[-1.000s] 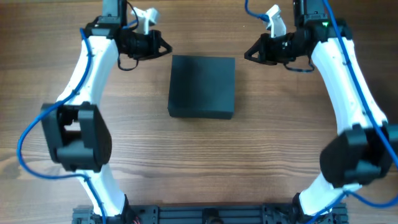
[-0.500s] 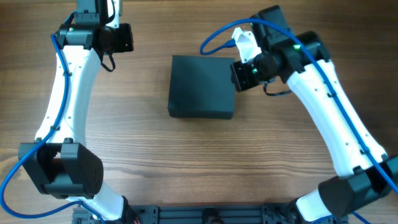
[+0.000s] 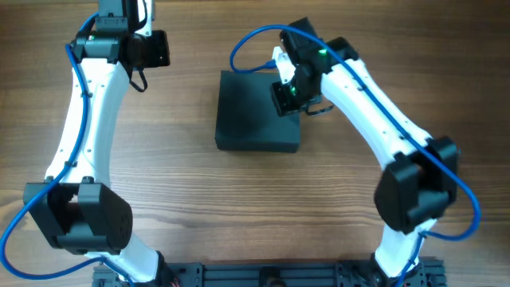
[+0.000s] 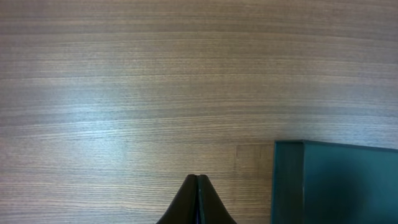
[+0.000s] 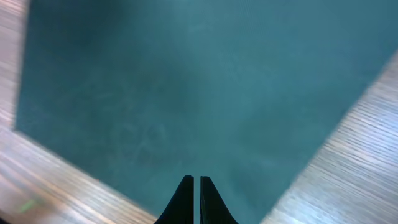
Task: Pack container
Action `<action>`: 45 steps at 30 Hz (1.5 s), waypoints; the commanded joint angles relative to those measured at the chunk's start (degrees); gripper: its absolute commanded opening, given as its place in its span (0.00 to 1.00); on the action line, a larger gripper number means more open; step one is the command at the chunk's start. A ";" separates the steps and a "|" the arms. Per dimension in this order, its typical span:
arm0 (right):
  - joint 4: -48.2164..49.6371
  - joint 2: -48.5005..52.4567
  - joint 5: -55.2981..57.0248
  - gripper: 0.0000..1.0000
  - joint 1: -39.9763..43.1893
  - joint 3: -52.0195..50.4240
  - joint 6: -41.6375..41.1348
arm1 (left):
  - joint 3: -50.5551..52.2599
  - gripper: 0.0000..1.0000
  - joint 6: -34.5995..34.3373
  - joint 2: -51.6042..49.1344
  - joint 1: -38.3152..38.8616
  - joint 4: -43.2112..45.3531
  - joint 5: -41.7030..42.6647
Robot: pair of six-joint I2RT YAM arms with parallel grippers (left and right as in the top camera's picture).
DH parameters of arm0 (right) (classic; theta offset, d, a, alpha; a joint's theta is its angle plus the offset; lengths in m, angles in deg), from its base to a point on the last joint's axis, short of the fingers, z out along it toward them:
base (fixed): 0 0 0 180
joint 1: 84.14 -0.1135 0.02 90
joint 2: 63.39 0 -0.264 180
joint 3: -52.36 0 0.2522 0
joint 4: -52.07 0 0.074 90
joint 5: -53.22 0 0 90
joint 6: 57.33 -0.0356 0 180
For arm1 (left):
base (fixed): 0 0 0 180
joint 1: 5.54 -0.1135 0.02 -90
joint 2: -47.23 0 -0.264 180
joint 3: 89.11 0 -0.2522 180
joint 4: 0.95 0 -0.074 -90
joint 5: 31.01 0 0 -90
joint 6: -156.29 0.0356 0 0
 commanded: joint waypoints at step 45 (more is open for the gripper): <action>3.04 -14.53 17.07 0.99 22.64 7.85 -1.51 | -0.15 1.00 0.02 0.52 -3.78 2.99 -0.59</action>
